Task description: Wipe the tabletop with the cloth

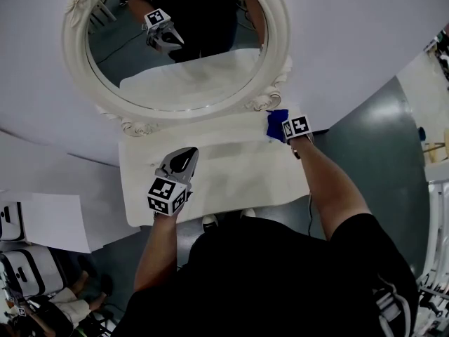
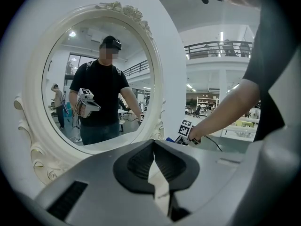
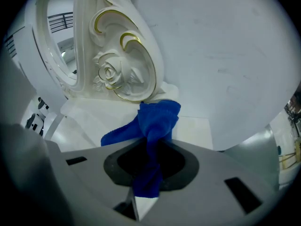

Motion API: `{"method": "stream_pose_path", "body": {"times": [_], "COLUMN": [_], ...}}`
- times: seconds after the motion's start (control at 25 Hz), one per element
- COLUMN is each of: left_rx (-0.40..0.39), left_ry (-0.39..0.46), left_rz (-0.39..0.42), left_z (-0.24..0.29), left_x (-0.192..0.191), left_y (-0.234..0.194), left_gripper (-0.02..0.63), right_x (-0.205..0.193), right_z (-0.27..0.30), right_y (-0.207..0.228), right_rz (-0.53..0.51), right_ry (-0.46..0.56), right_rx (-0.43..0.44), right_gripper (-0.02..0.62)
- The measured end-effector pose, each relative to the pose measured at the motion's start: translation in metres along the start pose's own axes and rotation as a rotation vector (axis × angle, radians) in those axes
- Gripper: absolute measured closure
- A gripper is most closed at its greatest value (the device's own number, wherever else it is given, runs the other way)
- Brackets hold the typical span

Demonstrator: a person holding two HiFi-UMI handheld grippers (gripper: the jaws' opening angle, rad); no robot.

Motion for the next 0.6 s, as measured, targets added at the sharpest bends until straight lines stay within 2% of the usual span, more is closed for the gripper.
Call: {"method": "stream_pose_path", "body": {"times": [0.36, 0.6], "left_rx": [0.008, 0.005], "left_ry": [0.009, 0.011], "left_rz": [-0.004, 0.006], "left_z": [-0.004, -0.014], "left_x": [0.0, 0.002], "left_y": [0.0, -0.006], "left_gripper": [0.597, 0.597], "right_x": [0.001, -0.004], "right_z": [0.0, -0.014], "right_y": [0.001, -0.012], "right_rz": [0.014, 0.082], "right_ry": [0.005, 0.077], "right_rx": [-0.013, 0.023], "right_gripper": [0.537, 0.537]}}
Point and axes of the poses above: the fingertips, and each gripper's own axes: z forward along the fingers, y to its right, x out of its top, the point moved 9 cm from there along -z, backward along the fingers, and after that the axes turned 8 degrees about x, right-handed, at the moved point
